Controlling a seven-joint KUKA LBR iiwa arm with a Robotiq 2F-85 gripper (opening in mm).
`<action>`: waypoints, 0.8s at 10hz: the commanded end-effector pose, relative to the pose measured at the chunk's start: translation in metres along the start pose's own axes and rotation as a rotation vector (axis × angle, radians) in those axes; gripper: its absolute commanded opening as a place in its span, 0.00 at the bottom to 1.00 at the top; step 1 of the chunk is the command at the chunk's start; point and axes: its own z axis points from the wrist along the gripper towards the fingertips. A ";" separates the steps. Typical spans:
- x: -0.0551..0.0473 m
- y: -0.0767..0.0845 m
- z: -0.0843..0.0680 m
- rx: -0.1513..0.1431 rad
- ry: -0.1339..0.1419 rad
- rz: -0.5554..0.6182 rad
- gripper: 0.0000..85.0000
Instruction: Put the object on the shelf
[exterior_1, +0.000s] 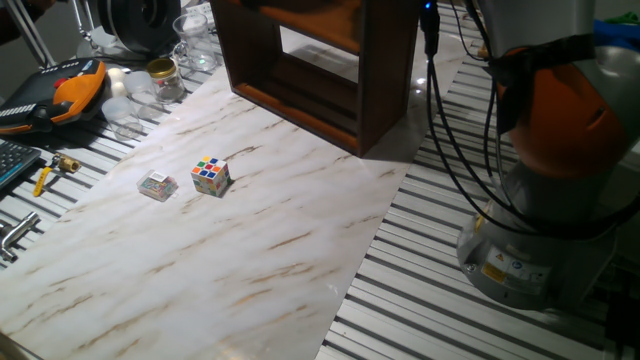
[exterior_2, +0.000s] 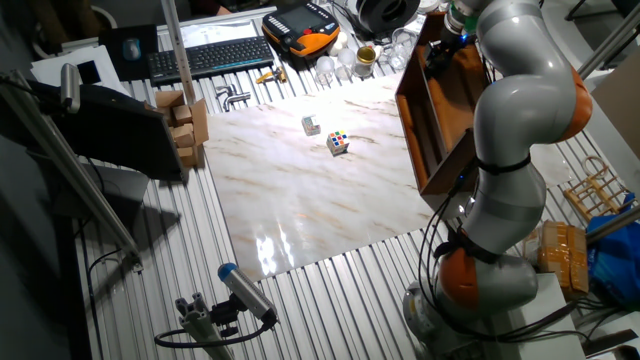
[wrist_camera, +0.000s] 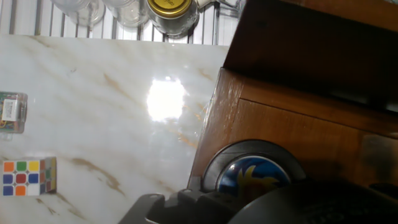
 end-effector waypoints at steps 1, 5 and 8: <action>-0.001 0.000 0.002 -0.007 0.000 0.000 0.00; -0.001 -0.002 0.002 -0.021 -0.016 0.020 0.20; -0.002 -0.002 0.002 -0.012 -0.036 0.030 0.40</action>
